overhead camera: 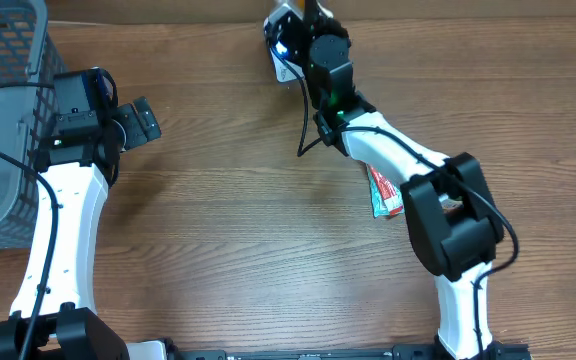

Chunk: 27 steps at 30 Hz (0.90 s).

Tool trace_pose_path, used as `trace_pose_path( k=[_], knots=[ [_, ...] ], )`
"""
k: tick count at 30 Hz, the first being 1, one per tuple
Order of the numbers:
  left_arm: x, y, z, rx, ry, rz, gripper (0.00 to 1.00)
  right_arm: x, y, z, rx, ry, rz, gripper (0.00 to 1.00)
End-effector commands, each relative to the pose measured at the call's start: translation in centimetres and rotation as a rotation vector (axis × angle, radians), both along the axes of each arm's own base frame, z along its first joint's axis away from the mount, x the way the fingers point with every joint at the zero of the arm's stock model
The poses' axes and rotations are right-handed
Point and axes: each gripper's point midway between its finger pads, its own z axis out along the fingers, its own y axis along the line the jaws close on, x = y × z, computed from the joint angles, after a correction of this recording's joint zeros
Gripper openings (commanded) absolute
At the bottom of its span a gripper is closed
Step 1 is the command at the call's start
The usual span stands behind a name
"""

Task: Scan the item barcode
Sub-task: 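Raise the PanTree bag with the right gripper to the white scanner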

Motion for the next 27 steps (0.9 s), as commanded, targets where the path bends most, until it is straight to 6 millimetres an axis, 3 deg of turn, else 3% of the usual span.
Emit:
trace_pose_path(
  k=[1, 8, 27],
  knots=[
    [0.2, 0.2, 0.5, 0.010, -0.014, 0.009, 1.00, 0.8, -0.1, -1.3, 0.157, -0.011, -0.032, 0.04],
    [0.2, 0.2, 0.5, 0.010, -0.014, 0.009, 1.00, 0.9, -0.4, -1.9, 0.251, 0.016, -0.049, 0.04],
    [0.2, 0.2, 0.5, 0.010, -0.014, 0.009, 1.00, 0.3, 0.7, -7.1, 0.151, 0.197, -0.039, 0.04]
  ],
)
